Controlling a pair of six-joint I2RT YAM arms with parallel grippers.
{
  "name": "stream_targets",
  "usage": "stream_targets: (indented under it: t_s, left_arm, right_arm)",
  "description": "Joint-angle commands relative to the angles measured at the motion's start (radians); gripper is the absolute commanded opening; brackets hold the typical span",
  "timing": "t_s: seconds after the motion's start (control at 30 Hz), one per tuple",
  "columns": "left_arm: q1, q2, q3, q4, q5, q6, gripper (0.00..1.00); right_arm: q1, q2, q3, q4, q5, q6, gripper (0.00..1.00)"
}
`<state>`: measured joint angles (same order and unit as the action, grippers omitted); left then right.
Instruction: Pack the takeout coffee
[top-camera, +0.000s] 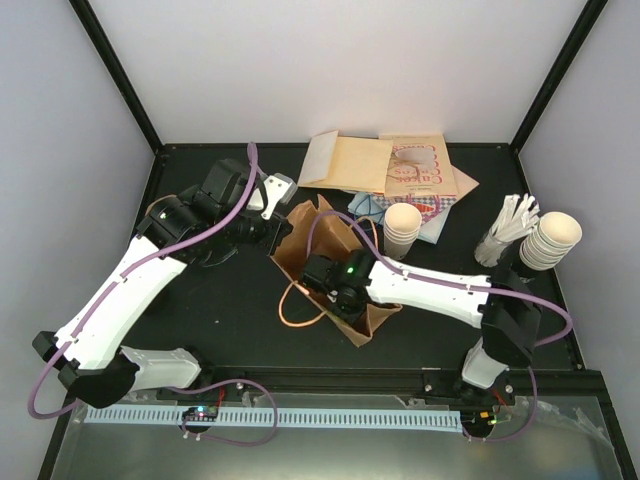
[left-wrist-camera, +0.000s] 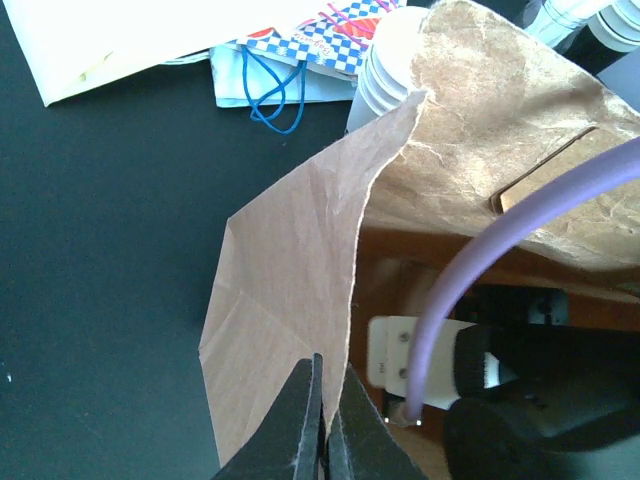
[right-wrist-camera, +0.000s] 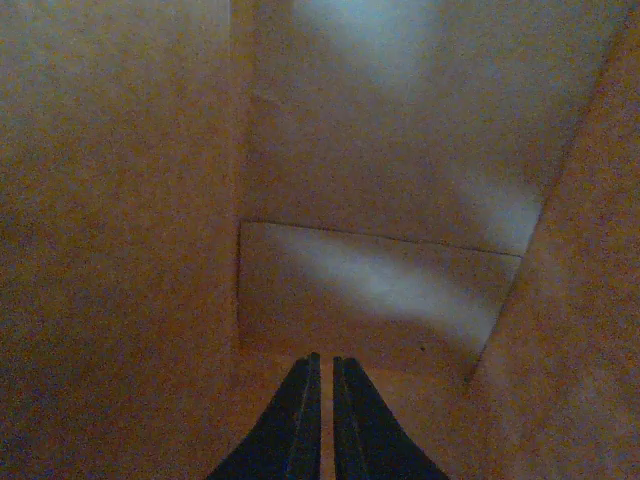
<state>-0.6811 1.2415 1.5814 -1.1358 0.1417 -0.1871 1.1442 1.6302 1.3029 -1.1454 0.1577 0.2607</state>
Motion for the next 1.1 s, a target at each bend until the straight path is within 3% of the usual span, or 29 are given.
stream_targets:
  t_s: [0.0,0.4,0.63,0.93,1.07]
  left_arm:
    - [-0.003,-0.015,0.014,0.003,0.005,-0.015,0.02]
    - [-0.002,-0.003,0.04,-0.01,0.002,-0.005,0.01]
    - [-0.001,0.007,0.064,-0.028,-0.044,-0.015,0.02]
    - [0.001,0.014,0.078,-0.031,-0.055,-0.018,0.02]
    - [0.001,0.021,0.079,-0.034,-0.053,-0.014,0.02]
  right_arm:
    - [0.003,0.033,-0.034,0.077,0.007,-0.006,0.08]
    - [0.002,0.074,-0.095,0.112,-0.107,-0.039,0.09]
    - [0.001,0.053,-0.096,0.031,-0.085,-0.03,0.12]
    - [0.002,0.071,-0.171,0.064,-0.084,-0.021,0.13]
    - [0.002,0.076,-0.176,0.073,-0.081,-0.021,0.22]
